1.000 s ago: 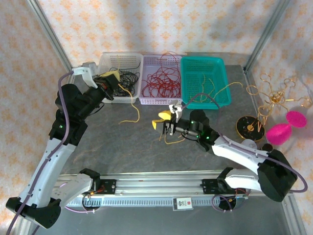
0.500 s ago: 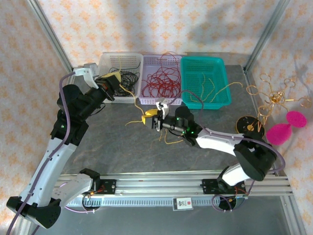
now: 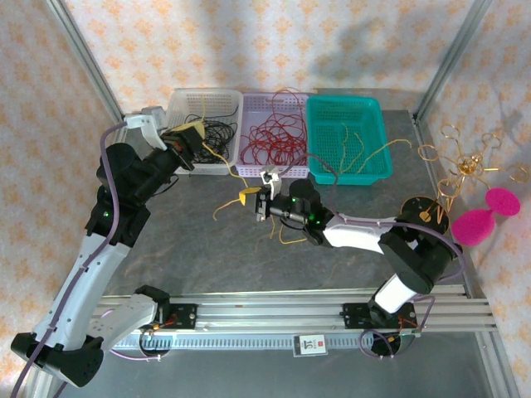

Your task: Untangle the cables

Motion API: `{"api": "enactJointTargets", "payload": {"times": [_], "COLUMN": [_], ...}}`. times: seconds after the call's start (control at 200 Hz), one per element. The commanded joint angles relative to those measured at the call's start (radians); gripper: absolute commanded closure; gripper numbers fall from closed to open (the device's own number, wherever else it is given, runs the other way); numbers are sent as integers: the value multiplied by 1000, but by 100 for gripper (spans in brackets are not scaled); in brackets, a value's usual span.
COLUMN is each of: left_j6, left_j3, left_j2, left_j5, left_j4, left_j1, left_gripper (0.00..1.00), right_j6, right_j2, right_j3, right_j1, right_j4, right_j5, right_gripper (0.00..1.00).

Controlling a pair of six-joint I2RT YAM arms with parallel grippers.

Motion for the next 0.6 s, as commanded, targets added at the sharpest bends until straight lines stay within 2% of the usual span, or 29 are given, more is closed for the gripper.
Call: {"api": "enactJointTargets", "payload": {"times": [0.0,0.3,0.48,0.596], "left_j6": [11,52,61,44], "left_j3": [53,124,142,126], "left_j2": [10,67,90,100], "left_j5": [-78,-244,-278,-259], "left_j4": [35,26,17,25], "left_j1": [4,4,4,5], "left_gripper": [100,100,100,99], "right_j6": [1,-33,-49,-47], "right_j2": [-23,-88,-158,-211], "right_j3": [-32,-142,-205,-193], "right_j1": [3,8,10,10], "right_j4": [10,-98,-149,-243], "right_j5": [10,24,85,172], "right_gripper": [99,100,100,100]}}
